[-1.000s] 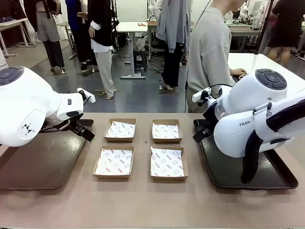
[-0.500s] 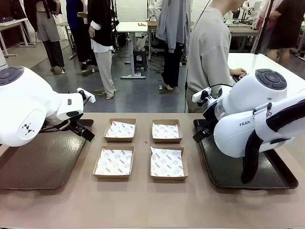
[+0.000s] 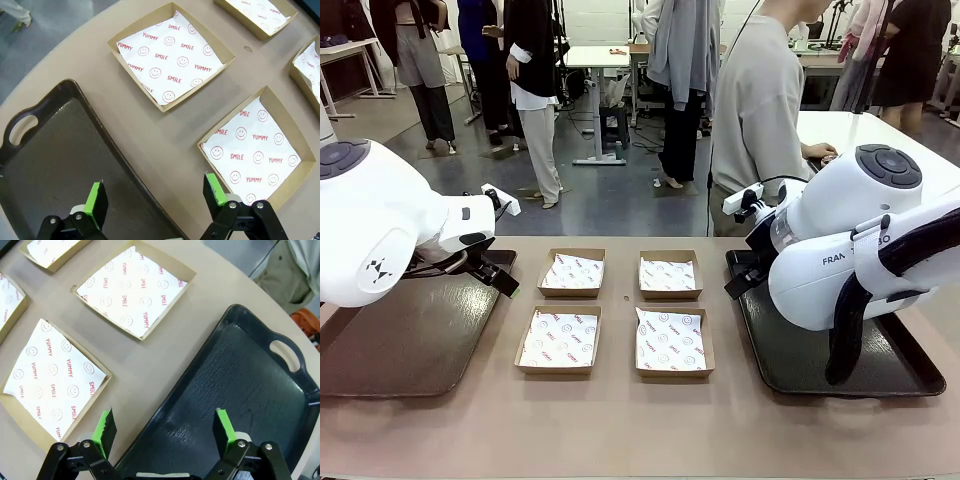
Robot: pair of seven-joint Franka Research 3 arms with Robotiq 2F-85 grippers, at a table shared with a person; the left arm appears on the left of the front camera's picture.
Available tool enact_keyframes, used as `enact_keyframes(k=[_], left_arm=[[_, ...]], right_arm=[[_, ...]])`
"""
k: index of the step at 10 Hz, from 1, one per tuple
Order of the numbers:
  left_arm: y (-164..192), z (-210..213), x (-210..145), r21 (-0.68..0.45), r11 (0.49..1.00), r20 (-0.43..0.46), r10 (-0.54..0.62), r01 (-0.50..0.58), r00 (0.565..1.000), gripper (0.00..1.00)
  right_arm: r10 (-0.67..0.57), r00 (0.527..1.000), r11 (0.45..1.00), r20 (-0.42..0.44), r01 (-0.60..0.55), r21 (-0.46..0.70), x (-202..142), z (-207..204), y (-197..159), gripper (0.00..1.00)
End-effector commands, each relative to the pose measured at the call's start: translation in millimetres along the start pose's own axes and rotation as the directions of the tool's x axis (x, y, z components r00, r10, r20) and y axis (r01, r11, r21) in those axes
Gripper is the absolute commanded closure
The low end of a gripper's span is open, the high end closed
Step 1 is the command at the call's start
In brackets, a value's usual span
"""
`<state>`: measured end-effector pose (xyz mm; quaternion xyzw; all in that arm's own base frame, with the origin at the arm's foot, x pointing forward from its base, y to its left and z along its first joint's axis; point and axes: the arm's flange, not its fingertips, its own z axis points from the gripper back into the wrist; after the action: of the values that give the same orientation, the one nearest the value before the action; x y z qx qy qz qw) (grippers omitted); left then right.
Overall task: Individually package the donuts and arrange them on the tray.
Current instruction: Pick up one Paper togo box.
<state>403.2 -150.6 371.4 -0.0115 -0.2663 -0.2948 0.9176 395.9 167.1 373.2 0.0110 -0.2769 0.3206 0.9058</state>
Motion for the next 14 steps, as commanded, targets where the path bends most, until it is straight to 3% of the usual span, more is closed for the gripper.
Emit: enact_keyframes(k=[1,2,6,10,11,12,14], left_arm=[[-3.3,12.6,-16.7,-0.046,0.998,-0.024,-0.047,0.046,0.999,0.0],[-9.6,31.4,-38.0,-0.031,0.995,-0.031,-0.098,0.098,0.995,0.0],[-27.7,101.4,-120.3,-0.177,0.969,-0.129,-0.194,0.17,0.973,0.0],[-34.7,117.1,-163.0,-0.19,0.974,-0.175,-0.158,0.124,0.972,0.0],[-31.8,103.3,-156.4,-0.152,0.979,-0.184,-0.165,0.137,0.969,0.0],[1.3,138.9,-28.8,-0.206,0.968,-0.2,-0.182,0.141,0.963,0.0],[1.3,138.9,-28.8,-0.206,0.968,-0.2,-0.182,0.141,0.963,0.0]], right_arm=[[-0.009,0.999,1.0,-0.047,0.008,-0.024,-13.0,15.4,6.9,0.0],[-0.013,0.997,1.0,-0.077,0.013,0.001,-29.7,33.4,14.9,0.0],[0.015,0.976,0.998,-0.218,-0.001,0.064,-98.4,109.8,62.7,0.0],[-0.016,0.958,0.998,-0.286,0.034,0.057,-141.8,116.4,79.5,0.0],[-0.001,0.957,0.998,-0.291,-0.018,-0.064,-134.0,103.9,62.6,0.0],[0.02,0.953,0.998,-0.302,0.0,0.067,-20.0,144.3,59.2,0.0],[0.02,0.953,0.998,-0.302,0.0,0.067,-20.0,144.3,59.2,0.0]])
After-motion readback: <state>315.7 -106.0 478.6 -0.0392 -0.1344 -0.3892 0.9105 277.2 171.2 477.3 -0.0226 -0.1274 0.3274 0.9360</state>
